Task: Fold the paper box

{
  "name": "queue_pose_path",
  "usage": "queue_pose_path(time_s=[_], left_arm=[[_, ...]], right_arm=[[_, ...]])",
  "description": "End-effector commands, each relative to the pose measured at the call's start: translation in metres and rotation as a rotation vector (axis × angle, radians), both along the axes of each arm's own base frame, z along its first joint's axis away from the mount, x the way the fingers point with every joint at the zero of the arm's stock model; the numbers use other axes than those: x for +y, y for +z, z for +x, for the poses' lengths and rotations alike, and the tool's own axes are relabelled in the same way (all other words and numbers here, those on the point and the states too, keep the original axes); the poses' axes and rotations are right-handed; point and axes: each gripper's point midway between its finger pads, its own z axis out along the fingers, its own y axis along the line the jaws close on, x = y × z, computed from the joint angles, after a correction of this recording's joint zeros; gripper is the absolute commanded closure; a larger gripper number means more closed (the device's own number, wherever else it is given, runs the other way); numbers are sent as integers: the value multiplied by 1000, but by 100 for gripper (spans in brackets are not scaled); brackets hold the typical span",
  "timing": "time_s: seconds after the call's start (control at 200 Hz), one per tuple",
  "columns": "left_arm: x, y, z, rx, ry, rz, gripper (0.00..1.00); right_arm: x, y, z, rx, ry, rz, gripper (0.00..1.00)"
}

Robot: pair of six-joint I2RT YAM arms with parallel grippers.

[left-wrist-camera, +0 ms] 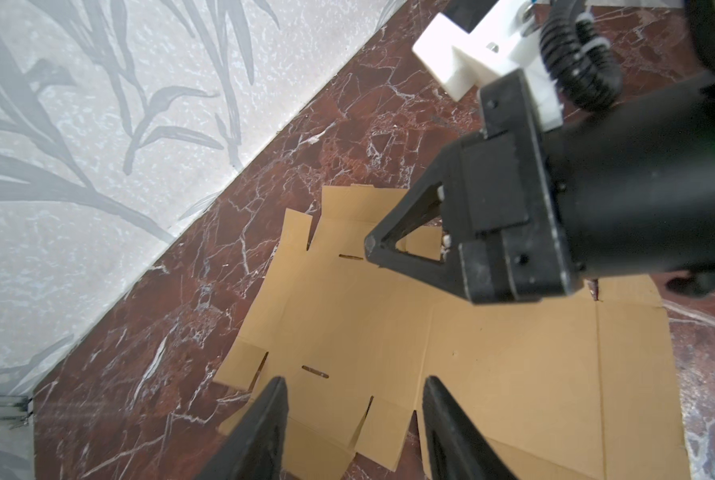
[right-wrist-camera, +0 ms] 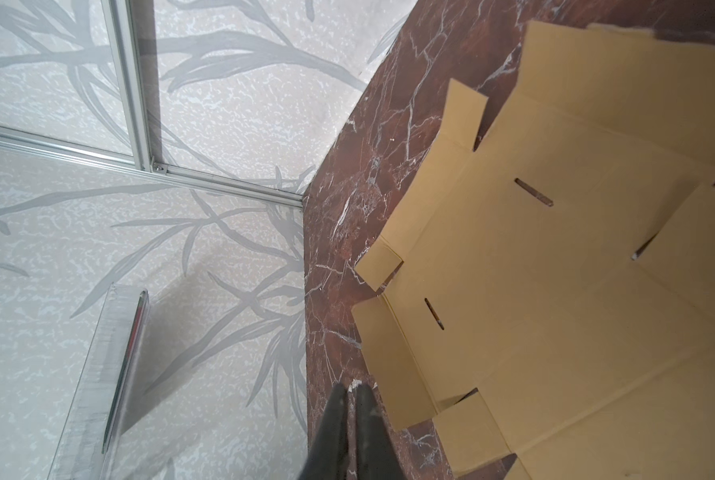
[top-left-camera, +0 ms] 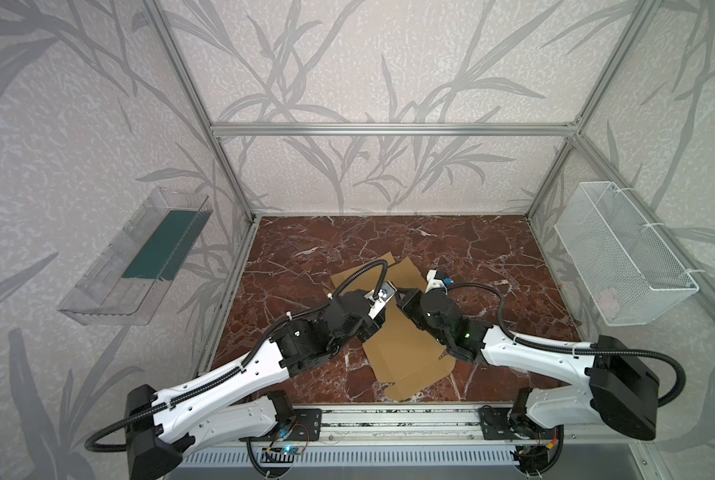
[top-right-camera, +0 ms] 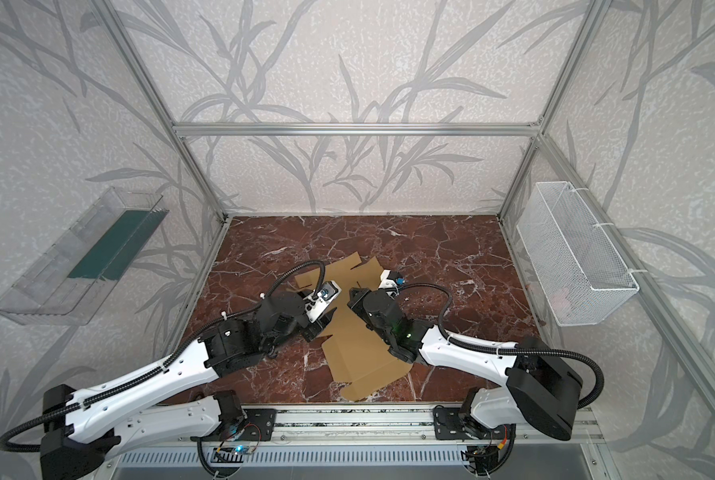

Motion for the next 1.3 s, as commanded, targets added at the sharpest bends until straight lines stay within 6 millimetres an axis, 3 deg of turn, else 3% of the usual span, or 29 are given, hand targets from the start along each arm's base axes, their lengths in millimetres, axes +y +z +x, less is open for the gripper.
queue_pose_path(time_s=[0.0,0.145,0.295,0.505,0.775,1.085,1.295], left_arm=[[23,10,8,-26,142,-71,27],[60,1,23,82,350,-169,15],[115,-39,31,289,638,-315,13],[141,-72,35,411,828,-453,5],[138,-108,51,577,934,-641,8],[138,-139,66,656,1048,-706,12],[134,-156,83,689,1079,-747,21]], right_arm=[[-10,6,0,-26,-7,-8,84],[-19,4,-3,-40,15,-33,75],[-22,5,-8,-64,62,-75,70],[-24,18,-16,-115,118,-131,68],[-32,27,-27,-148,174,-219,68],[-34,29,-33,-167,206,-239,68],[-32,28,-36,-166,222,-235,68]])
